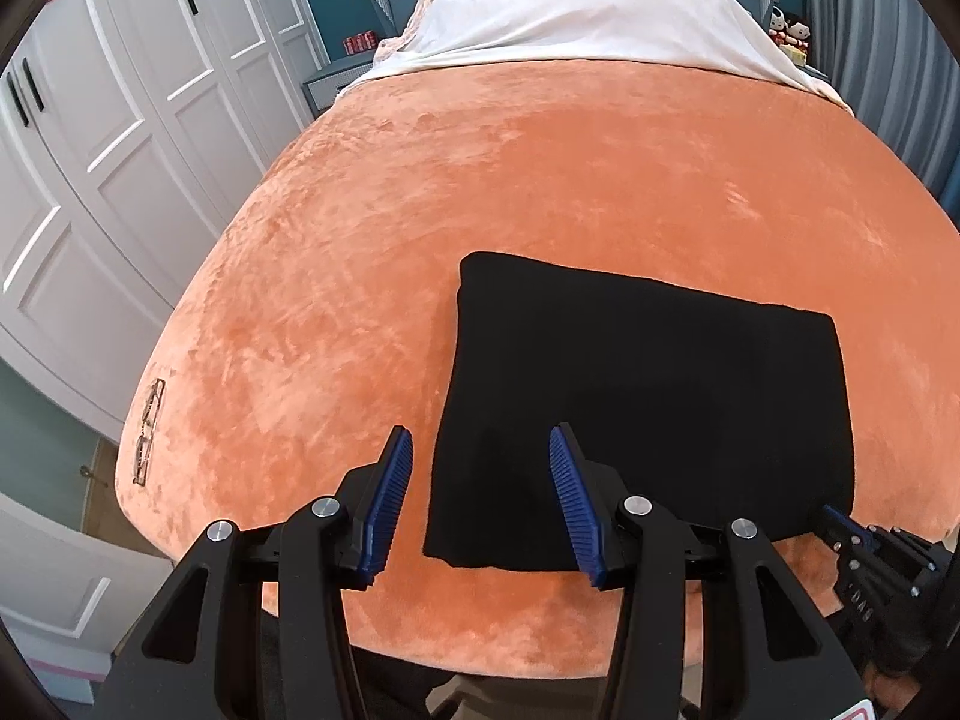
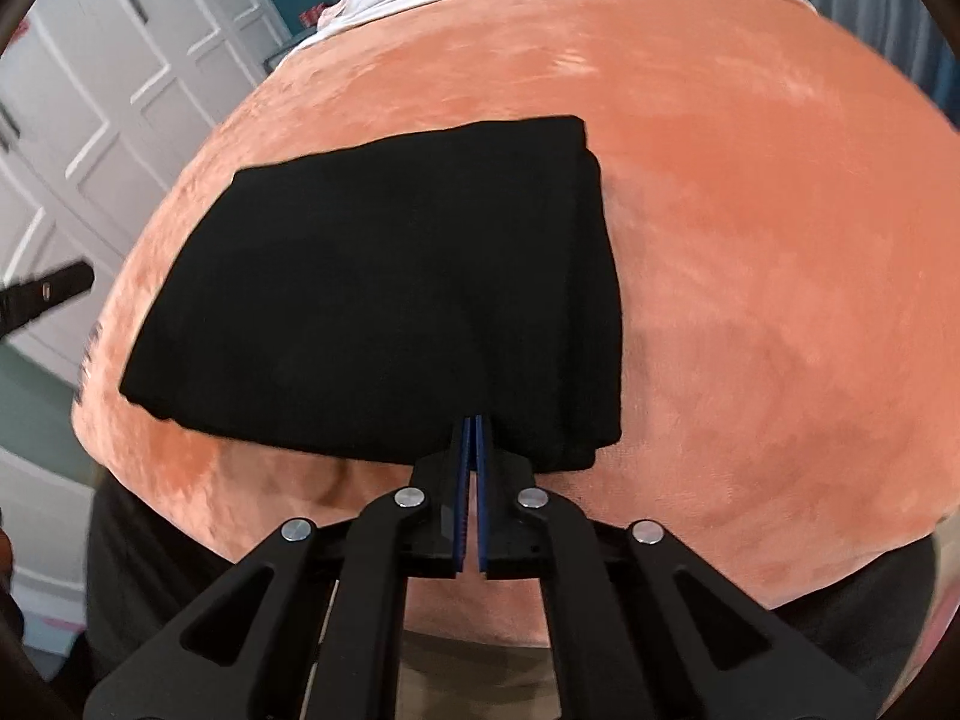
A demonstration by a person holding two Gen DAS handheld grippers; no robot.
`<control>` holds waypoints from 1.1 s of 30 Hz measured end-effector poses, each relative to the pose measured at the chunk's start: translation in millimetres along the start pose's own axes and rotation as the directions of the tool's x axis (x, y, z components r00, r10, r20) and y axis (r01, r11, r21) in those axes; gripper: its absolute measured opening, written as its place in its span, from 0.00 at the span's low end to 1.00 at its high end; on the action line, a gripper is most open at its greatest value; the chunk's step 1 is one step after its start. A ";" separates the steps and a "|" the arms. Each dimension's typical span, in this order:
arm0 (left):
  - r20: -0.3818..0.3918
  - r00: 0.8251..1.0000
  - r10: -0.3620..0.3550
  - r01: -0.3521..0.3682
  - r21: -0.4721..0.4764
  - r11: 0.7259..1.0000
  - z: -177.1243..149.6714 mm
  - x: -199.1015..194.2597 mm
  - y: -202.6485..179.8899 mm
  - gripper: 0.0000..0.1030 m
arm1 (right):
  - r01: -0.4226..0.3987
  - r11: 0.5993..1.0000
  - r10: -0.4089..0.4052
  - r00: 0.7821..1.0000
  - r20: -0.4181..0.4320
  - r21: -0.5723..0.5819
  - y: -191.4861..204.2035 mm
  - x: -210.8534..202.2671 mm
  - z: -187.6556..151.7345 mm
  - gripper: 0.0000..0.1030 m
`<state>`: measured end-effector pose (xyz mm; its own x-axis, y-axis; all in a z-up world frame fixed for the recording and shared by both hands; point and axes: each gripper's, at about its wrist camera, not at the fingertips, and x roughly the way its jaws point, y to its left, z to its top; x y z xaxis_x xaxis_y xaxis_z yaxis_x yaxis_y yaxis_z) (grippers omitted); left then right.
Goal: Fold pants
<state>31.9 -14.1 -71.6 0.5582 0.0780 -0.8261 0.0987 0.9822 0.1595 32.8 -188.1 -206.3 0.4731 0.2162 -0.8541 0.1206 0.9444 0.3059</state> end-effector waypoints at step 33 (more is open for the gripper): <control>-0.177 0.983 0.057 -0.055 0.015 0.998 -38.5 74.4 8.4 0.63 | 0.351 0.907 -0.322 0.934 0.154 -0.235 84.9 -22.1 81.6 0.09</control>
<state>42.6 6.5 -152.5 0.4084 0.1626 -0.8982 0.0805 0.9738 0.2129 103.8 -132.9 -127.1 0.5374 -0.1399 -0.8316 0.0705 0.9901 -0.1210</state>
